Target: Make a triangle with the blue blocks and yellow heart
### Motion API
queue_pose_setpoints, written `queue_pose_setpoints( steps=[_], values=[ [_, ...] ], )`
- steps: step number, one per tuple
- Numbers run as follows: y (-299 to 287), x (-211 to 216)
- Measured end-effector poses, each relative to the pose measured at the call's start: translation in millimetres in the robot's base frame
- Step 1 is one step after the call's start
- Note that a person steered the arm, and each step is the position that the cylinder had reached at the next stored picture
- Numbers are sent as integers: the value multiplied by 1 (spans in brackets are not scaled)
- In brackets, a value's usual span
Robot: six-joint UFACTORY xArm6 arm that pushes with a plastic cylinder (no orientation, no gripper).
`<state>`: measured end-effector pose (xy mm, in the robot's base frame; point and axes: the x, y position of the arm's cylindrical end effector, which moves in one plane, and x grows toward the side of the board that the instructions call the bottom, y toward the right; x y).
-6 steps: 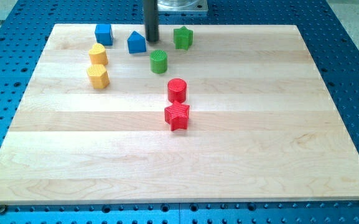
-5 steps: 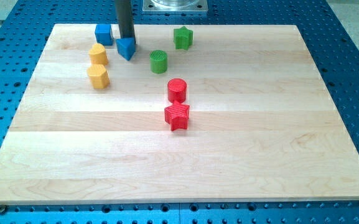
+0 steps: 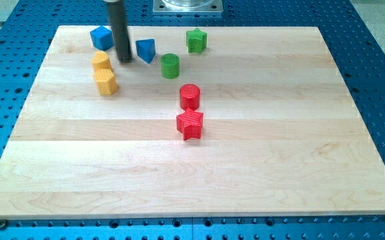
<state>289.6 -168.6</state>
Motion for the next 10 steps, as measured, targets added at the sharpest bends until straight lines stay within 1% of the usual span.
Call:
queue_pose_setpoints(
  steps=[1,2,3,4,5,6,7,8,9,10],
  values=[
    [-37,-6],
    [-80,-31],
    [-53,-55],
    [-31,-65],
    [-30,-80],
    [60,-97],
    [190,-96],
    [239,-92],
    [246,-59],
    [208,-27]
  ],
)
